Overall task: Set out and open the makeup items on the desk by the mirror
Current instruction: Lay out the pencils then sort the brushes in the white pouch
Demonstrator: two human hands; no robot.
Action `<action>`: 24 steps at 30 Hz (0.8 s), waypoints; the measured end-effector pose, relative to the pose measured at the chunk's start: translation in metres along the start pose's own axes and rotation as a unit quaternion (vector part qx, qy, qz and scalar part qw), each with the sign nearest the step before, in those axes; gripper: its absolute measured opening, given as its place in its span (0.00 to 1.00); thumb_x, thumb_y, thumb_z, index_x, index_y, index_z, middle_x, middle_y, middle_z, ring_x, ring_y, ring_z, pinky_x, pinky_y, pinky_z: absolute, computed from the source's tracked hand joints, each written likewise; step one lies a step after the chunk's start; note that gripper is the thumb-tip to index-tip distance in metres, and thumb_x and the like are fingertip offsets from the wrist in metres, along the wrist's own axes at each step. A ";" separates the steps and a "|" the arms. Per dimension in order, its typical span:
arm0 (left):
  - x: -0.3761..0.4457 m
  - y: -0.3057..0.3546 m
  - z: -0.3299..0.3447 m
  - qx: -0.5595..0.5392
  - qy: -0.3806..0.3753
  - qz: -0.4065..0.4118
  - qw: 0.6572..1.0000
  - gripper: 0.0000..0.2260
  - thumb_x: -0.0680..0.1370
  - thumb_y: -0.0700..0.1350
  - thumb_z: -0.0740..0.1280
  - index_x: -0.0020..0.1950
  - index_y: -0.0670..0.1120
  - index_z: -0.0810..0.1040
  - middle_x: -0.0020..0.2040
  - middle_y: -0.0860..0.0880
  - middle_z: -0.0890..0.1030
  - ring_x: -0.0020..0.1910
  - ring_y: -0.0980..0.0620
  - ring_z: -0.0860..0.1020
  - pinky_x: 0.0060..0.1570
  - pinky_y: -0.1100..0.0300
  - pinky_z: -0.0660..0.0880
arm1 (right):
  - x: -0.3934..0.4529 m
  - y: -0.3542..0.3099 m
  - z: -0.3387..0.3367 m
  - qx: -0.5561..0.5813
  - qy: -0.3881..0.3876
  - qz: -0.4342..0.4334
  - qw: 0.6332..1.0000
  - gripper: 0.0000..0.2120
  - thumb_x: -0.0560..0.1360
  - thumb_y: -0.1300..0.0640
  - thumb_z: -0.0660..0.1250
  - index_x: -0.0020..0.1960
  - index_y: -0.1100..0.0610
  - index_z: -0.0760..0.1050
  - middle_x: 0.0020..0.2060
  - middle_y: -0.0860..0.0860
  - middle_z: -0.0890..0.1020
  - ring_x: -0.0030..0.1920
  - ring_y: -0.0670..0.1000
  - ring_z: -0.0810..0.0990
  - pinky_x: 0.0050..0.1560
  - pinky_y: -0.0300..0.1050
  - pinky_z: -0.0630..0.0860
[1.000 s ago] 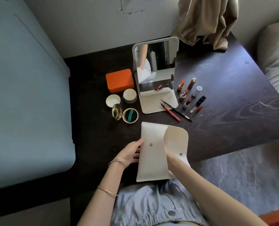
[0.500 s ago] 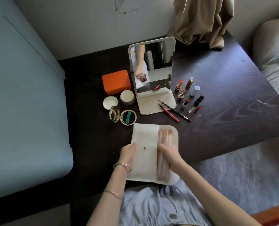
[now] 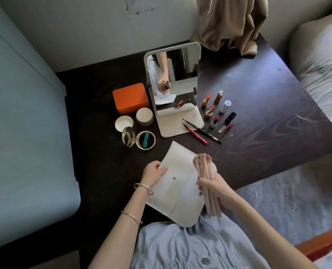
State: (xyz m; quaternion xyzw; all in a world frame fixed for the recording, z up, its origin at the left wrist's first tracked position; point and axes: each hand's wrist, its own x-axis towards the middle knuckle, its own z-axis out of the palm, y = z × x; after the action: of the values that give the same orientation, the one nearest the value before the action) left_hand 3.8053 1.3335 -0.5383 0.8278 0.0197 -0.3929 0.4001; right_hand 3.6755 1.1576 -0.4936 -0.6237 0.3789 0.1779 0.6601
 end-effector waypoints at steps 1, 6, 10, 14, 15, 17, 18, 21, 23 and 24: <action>0.000 0.005 -0.002 0.015 0.008 0.004 1.000 0.08 0.76 0.43 0.68 0.51 0.40 0.79 0.45 0.46 0.79 0.46 0.47 0.77 0.48 0.55 0.73 | 0.002 0.000 0.003 -0.002 -0.001 0.001 1.000 0.03 0.71 0.67 0.66 0.41 0.62 0.72 0.31 0.54 0.75 0.30 0.48 0.76 0.35 0.44 0.76; 0.005 0.013 -0.010 0.039 0.112 0.039 0.992 0.13 0.75 0.41 0.69 0.58 0.41 0.77 0.54 0.45 0.80 0.54 0.48 0.77 0.53 0.57 0.74 | 0.010 0.000 0.009 -0.006 0.004 -0.002 1.000 0.03 0.70 0.67 0.64 0.39 0.62 0.72 0.32 0.57 0.75 0.31 0.50 0.77 0.38 0.45 0.75; 0.003 0.011 -0.008 0.184 0.175 0.149 0.956 0.14 0.74 0.41 0.69 0.60 0.44 0.76 0.57 0.47 0.76 0.57 0.49 0.73 0.55 0.58 0.73 | 0.017 -0.005 0.012 0.022 0.010 0.006 1.000 0.05 0.71 0.68 0.63 0.38 0.62 0.71 0.30 0.55 0.74 0.30 0.50 0.76 0.36 0.45 0.78; -0.012 0.000 0.003 0.331 0.153 0.272 0.890 0.15 0.73 0.47 0.69 0.59 0.50 0.76 0.55 0.51 0.75 0.54 0.51 0.72 0.52 0.60 0.71 | 0.024 -0.008 0.013 0.007 0.018 0.027 0.999 0.02 0.71 0.67 0.64 0.42 0.62 0.72 0.33 0.58 0.75 0.31 0.52 0.76 0.33 0.42 0.77; -0.015 -0.004 0.008 0.346 0.115 0.271 0.891 0.16 0.73 0.50 0.69 0.60 0.52 0.75 0.55 0.51 0.74 0.55 0.51 0.71 0.53 0.59 0.70 | 0.025 -0.007 0.014 -0.003 0.022 0.030 0.999 0.02 0.70 0.67 0.64 0.42 0.62 0.72 0.34 0.58 0.76 0.31 0.51 0.77 0.33 0.42 0.77; -0.017 -0.014 0.014 0.348 0.050 0.227 0.908 0.20 0.71 0.53 0.71 0.61 0.54 0.74 0.56 0.52 0.71 0.58 0.52 0.69 0.57 0.59 0.68 | 0.025 -0.007 0.017 -0.015 0.021 0.026 0.999 0.03 0.70 0.67 0.65 0.42 0.61 0.73 0.33 0.56 0.76 0.32 0.51 0.77 0.35 0.43 0.77; -0.016 -0.018 0.016 0.332 0.034 0.206 0.920 0.21 0.70 0.53 0.72 0.61 0.54 0.74 0.57 0.51 0.70 0.59 0.52 0.68 0.59 0.60 0.67 | 0.025 -0.008 0.019 -0.015 0.011 0.023 1.000 0.03 0.70 0.67 0.65 0.42 0.61 0.73 0.32 0.55 0.77 0.32 0.51 0.77 0.36 0.43 0.76; -0.014 -0.016 0.014 0.232 0.034 0.185 0.954 0.15 0.72 0.47 0.71 0.58 0.52 0.77 0.56 0.51 0.72 0.58 0.52 0.69 0.60 0.62 0.66 | 0.026 -0.010 0.030 -0.005 -0.041 0.014 0.999 0.04 0.70 0.68 0.67 0.42 0.61 0.73 0.32 0.55 0.78 0.33 0.50 0.78 0.38 0.42 0.76; -0.017 -0.008 0.009 0.157 0.052 0.168 0.972 0.09 0.75 0.43 0.67 0.54 0.50 0.80 0.53 0.51 0.75 0.55 0.53 0.71 0.56 0.64 0.68 | 0.029 -0.010 0.038 0.019 -0.075 0.016 0.997 0.05 0.71 0.68 0.68 0.44 0.61 0.74 0.34 0.55 0.79 0.35 0.50 0.79 0.41 0.43 0.77; -0.021 -0.004 0.005 0.113 0.058 0.155 0.980 0.07 0.77 0.42 0.66 0.52 0.48 0.82 0.52 0.50 0.78 0.53 0.54 0.73 0.52 0.65 0.69 | 0.031 -0.010 0.042 0.031 -0.086 0.018 0.996 0.05 0.71 0.67 0.69 0.44 0.61 0.74 0.35 0.55 0.80 0.36 0.50 0.80 0.42 0.44 0.78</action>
State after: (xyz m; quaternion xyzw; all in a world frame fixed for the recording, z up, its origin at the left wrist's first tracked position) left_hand 3.7861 1.3381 -0.5287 0.8820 -0.1299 -0.2774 0.3581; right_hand 3.7144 1.1892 -0.5118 -0.5785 0.3369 0.2307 0.7061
